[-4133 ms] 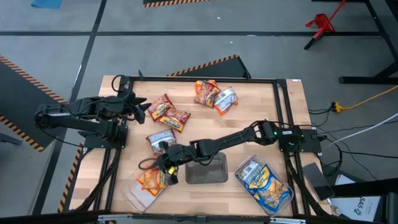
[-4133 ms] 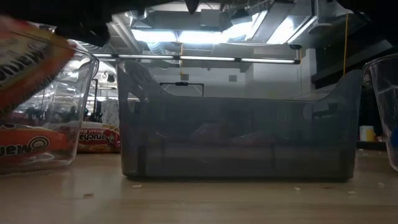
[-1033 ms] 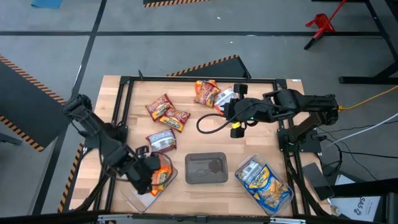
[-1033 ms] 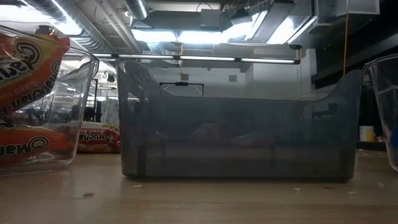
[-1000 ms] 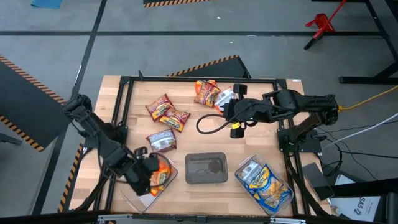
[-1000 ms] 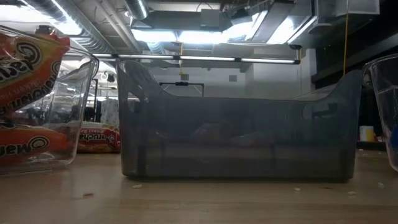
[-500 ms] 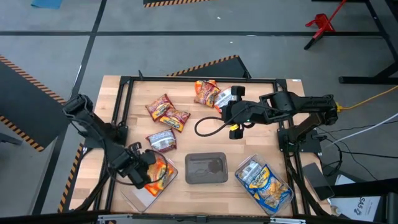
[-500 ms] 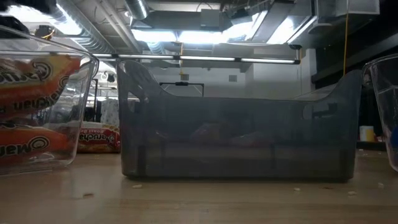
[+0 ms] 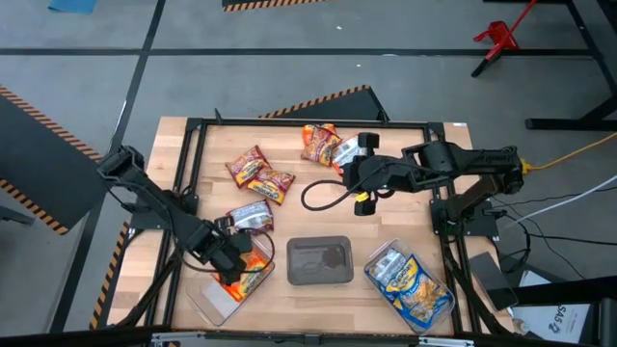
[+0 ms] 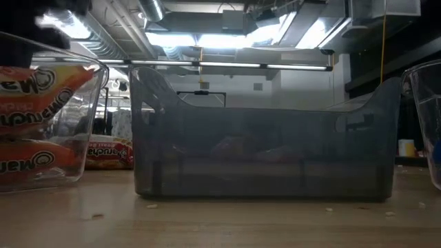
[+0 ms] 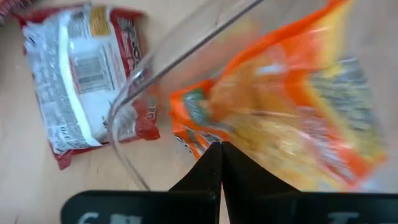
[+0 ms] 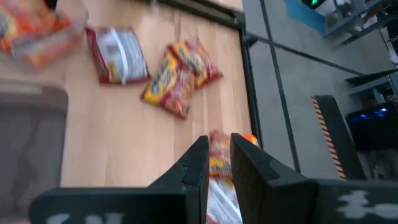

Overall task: Sort Maruchan noodles
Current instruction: Put the orange noodle pack into the left transparent bin, then put the red noodle pack into the black bin

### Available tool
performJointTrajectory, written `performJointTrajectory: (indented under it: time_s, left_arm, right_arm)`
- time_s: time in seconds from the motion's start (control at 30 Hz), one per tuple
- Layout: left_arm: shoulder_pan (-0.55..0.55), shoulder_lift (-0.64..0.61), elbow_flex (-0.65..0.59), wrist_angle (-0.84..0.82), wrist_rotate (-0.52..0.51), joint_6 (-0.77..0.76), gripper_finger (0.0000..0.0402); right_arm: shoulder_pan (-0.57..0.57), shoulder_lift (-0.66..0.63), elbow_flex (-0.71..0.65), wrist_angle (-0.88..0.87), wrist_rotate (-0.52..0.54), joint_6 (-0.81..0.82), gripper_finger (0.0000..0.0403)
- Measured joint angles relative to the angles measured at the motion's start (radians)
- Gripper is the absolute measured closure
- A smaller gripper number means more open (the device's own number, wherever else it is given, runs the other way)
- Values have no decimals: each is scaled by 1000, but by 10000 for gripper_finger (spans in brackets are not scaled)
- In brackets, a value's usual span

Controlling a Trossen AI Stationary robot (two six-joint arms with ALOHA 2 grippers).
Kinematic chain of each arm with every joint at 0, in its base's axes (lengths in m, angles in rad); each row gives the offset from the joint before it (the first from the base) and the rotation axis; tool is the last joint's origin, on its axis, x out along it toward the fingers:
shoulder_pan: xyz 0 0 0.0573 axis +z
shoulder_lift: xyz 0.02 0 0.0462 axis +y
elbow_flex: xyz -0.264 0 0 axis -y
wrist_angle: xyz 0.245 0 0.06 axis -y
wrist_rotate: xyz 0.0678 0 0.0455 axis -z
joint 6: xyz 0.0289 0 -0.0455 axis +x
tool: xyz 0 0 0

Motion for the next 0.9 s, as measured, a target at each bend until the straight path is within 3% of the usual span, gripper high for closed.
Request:
performJointTrajectory:
  time_s: [0.13,0.27,0.4,0.6,0.77,0.9]
  left_arm:
    - [-12,-51,97,-80,-31,-5,401]
    - [-34,-124,178,-132,-164,-6,401]
    - [-60,-209,224,-132,-330,14,401]
    - [-81,-305,235,-133,-498,69,366]
    - [-82,-342,235,-133,-559,129,329]
    - [-82,-354,235,-158,-571,130,309]
  right_arm:
    - [-64,3,0,125,-94,-2,351]
    - [-182,32,1,205,-216,-2,330]
    - [-308,84,1,188,-282,-27,275]
    - [-496,217,1,136,-330,-102,156]
    - [-650,357,0,159,-334,-104,81]
    - [-740,432,0,193,-355,-108,59]
